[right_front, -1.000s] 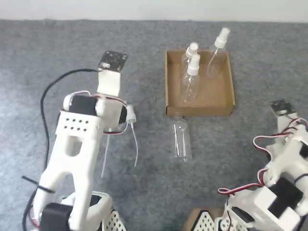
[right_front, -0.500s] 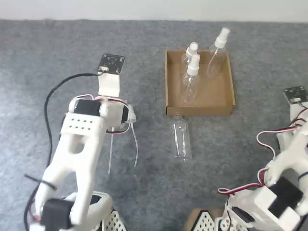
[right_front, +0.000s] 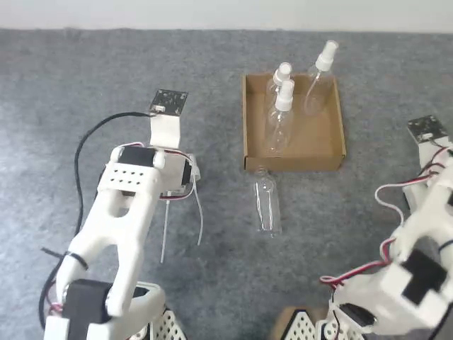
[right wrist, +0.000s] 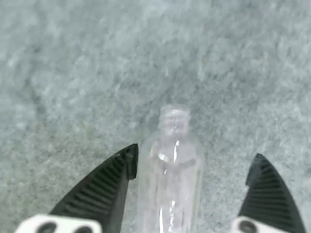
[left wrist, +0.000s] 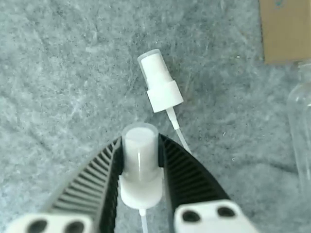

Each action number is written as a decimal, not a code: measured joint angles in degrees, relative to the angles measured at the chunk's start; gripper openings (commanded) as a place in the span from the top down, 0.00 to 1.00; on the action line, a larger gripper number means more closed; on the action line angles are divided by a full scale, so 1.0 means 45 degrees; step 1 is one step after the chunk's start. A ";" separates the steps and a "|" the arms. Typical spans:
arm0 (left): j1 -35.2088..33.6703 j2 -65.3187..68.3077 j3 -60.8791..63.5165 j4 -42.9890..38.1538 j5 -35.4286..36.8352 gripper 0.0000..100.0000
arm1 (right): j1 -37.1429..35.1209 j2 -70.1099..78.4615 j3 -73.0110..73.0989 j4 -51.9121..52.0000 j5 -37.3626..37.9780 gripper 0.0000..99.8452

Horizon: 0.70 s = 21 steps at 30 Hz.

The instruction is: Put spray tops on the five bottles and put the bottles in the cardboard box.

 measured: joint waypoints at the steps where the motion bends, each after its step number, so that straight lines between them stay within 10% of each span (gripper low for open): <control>1: 0.0000 -0.0039 0.0000 -0.0020 0.0000 0.99 | 0.0000 0.0391 -0.0391 0.0274 0.0000 0.70; 16: 0.0020 -0.0059 0.0039 -0.0039 0.0000 0.99 | 0.0547 0.2813 -0.2032 0.2286 0.1563 0.71; 21: 0.0039 -0.0059 0.0039 -0.0039 0.0000 0.99 | 0.0567 0.3048 -0.2032 0.2247 0.1563 0.92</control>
